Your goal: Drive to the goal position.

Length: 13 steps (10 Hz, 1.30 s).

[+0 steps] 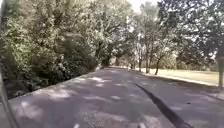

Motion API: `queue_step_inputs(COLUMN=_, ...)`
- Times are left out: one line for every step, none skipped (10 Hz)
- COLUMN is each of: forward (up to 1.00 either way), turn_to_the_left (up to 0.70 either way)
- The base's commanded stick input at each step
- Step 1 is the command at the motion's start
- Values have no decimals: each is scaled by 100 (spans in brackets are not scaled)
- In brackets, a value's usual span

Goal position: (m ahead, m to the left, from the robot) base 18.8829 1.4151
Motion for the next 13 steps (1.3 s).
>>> queue_step_inputs(forward=70, turn_to_the_left=0)
queue_step_inputs(forward=70, turn_to_the_left=0)
queue_step_inputs(forward=70, turn_to_the_left=0)
queue_step_inputs(forward=70, turn_to_the_left=0)
queue_step_inputs(forward=70, turn_to_the_left=0)
queue_step_inputs(forward=70, turn_to_the_left=0)
queue_step_inputs(forward=70, turn_to_the_left=0)
queue_step_inputs(forward=70, turn_to_the_left=-21)
queue_step_inputs(forward=70, turn_to_the_left=-35)
queue_step_inputs(forward=70, turn_to_the_left=-35)
queue_step_inputs(forward=70, turn_to_the_left=-35)
queue_step_inputs(forward=70, turn_to_the_left=-35)
queue_step_inputs(forward=70, turn_to_the_left=-35)
